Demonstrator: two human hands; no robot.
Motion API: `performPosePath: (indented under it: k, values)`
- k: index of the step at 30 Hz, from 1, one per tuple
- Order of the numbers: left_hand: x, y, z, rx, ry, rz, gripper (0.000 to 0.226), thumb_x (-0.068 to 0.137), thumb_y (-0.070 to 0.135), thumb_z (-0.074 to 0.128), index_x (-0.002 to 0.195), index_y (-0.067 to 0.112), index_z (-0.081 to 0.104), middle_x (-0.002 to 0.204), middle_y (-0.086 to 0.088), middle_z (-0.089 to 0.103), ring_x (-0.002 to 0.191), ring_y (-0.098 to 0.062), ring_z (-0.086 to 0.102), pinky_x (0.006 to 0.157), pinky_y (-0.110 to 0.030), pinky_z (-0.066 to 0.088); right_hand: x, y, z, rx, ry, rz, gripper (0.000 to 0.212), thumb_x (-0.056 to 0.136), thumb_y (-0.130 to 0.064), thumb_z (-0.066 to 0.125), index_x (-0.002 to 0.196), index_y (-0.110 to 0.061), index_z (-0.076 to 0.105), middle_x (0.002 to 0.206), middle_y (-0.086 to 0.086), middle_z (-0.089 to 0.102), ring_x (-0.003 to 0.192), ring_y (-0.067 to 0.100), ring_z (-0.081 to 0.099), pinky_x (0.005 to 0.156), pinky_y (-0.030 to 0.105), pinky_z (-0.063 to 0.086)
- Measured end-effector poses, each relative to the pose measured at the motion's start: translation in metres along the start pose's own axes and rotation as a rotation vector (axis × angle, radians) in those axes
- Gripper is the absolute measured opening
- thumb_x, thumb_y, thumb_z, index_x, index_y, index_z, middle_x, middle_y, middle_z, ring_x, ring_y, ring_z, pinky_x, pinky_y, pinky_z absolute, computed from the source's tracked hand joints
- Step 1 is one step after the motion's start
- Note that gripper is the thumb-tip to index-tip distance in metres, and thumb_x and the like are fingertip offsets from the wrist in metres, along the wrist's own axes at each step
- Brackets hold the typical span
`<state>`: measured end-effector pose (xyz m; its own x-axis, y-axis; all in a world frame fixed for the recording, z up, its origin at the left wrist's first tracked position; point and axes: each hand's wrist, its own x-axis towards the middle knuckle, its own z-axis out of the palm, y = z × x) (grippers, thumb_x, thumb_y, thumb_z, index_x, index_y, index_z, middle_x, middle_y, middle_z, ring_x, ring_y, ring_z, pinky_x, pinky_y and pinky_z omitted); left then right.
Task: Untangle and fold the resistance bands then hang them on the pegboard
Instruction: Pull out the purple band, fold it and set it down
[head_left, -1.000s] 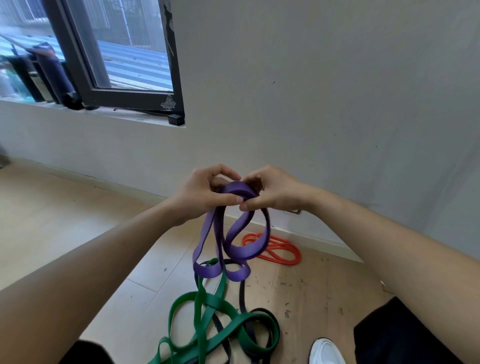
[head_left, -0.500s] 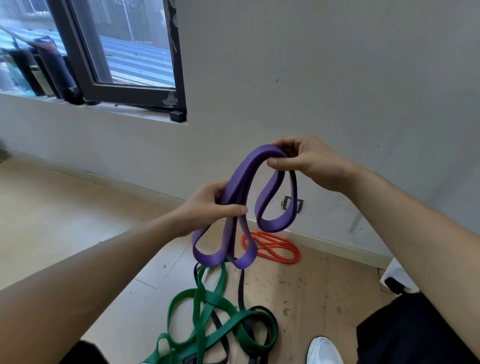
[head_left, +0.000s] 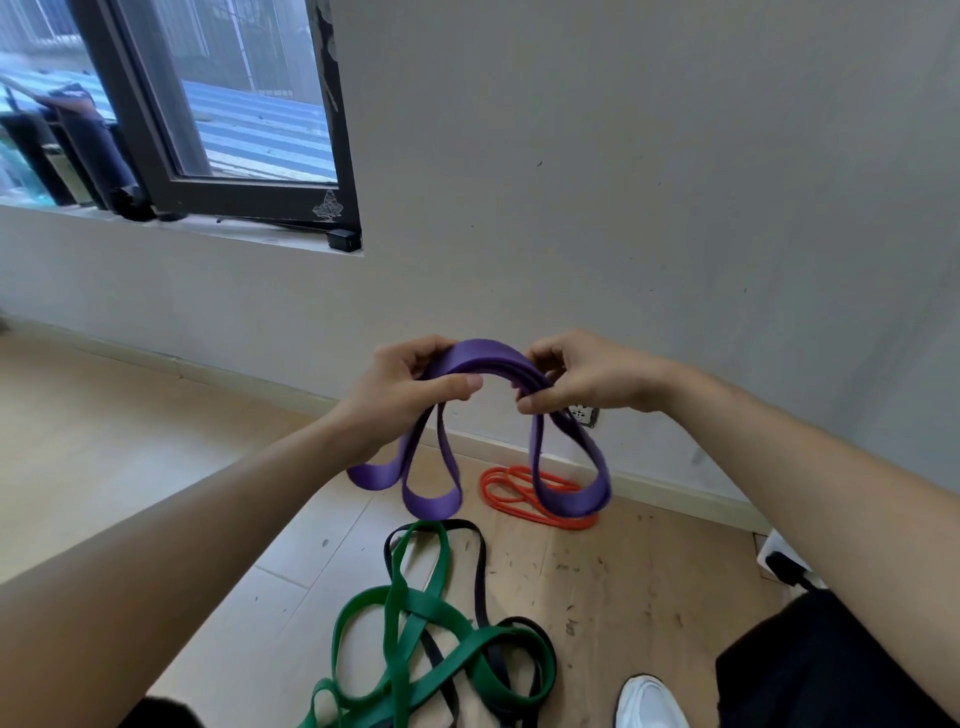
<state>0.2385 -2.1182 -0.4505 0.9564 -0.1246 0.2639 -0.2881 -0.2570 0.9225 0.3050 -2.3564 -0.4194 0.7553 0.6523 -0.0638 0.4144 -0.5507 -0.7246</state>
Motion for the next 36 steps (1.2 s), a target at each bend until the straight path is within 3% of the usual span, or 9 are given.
performPosePath:
  k: [6,9,12,15,20,23,28,31,36]
  values:
    - [0.001,0.000,-0.002,-0.009,-0.004,-0.013,0.026,0.089,0.015,0.074,0.115,0.012,0.070,0.098,-0.009,0.075,0.092,-0.024,0.074,0.087,-0.030,0.059,0.006,-0.016,0.013,0.012,0.036,-0.053,0.021,0.089,-0.021,0.076,0.109,-0.019,0.070,0.095,-0.001,0.074,0.081,0.009,0.070,0.071,0.029,0.056]
    - [0.000,-0.002,-0.010,0.033,-0.008,-0.045,0.023,0.091,0.016,0.073,0.114,0.013,0.070,0.100,-0.011,0.074,0.096,-0.025,0.073,0.089,-0.031,0.059,0.006,-0.019,0.009,0.067,0.073,-0.049,0.021,0.089,-0.019,0.075,0.109,-0.012,0.070,0.089,0.000,0.074,0.076,0.005,0.070,0.067,0.026,0.055]
    - [-0.003,-0.004,-0.013,0.053,-0.064,-0.077,0.022,0.092,0.015,0.071,0.113,0.012,0.069,0.101,-0.012,0.074,0.097,-0.023,0.073,0.087,-0.027,0.058,0.006,-0.023,0.011,0.092,0.101,-0.063,0.021,0.087,-0.017,0.077,0.104,-0.007,0.071,0.086,0.007,0.073,0.071,0.009,0.070,0.063,0.027,0.056]
    - [-0.005,-0.010,-0.016,0.103,-0.139,-0.082,0.025,0.091,0.017,0.071,0.116,0.012,0.069,0.103,-0.017,0.073,0.099,-0.025,0.072,0.092,-0.033,0.058,0.003,-0.026,0.009,0.026,0.099,-0.069,0.022,0.086,-0.019,0.079,0.104,-0.010,0.072,0.085,0.010,0.074,0.071,0.013,0.071,0.060,0.027,0.056]
    - [-0.006,-0.015,-0.016,0.156,-0.196,-0.101,0.028,0.092,0.015,0.070,0.120,0.011,0.067,0.108,-0.014,0.074,0.103,-0.026,0.071,0.097,-0.042,0.057,-0.003,-0.032,0.001,-0.074,0.084,-0.099,0.040,0.086,-0.022,0.078,0.124,-0.019,0.065,0.083,0.007,0.071,0.071,0.019,0.072,0.055,0.029,0.058]
    - [-0.007,-0.020,-0.010,0.181,-0.194,-0.096,0.043,0.089,0.021,0.076,0.130,0.019,0.063,0.114,-0.004,0.073,0.108,-0.019,0.070,0.101,-0.042,0.056,-0.005,-0.033,-0.001,-0.065,0.098,-0.128,0.039,0.088,-0.019,0.076,0.126,-0.019,0.068,0.083,0.004,0.072,0.070,0.017,0.072,0.058,0.036,0.062]
    - [-0.015,-0.024,0.014,0.264,0.036,-0.051,0.066,0.080,0.036,0.083,0.139,0.029,0.053,0.129,0.010,0.061,0.120,-0.003,0.056,0.109,-0.038,0.046,-0.007,-0.025,-0.004,0.022,0.181,-0.118,0.033,0.089,-0.014,0.074,0.122,-0.015,0.070,0.085,0.002,0.073,0.069,0.017,0.073,0.062,0.040,0.064]
    - [-0.024,-0.026,0.033,0.326,0.094,0.002,0.094,0.064,0.065,0.078,0.145,0.030,0.045,0.135,0.013,0.052,0.125,-0.006,0.051,0.106,-0.034,0.046,-0.007,-0.023,-0.004,0.098,0.255,-0.141,0.029,0.090,-0.013,0.074,0.119,-0.014,0.071,0.093,0.013,0.073,0.075,0.020,0.074,0.063,0.040,0.064]
    - [-0.026,-0.026,0.057,0.435,0.209,0.028,0.116,0.055,0.078,0.078,0.151,0.037,0.027,0.139,0.015,0.044,0.129,-0.007,0.047,0.102,-0.041,0.050,-0.001,-0.024,0.006,0.299,0.373,-0.169,0.025,0.090,-0.009,0.073,0.115,-0.011,0.071,0.088,0.013,0.068,0.073,0.019,0.070,0.062,0.038,0.061]
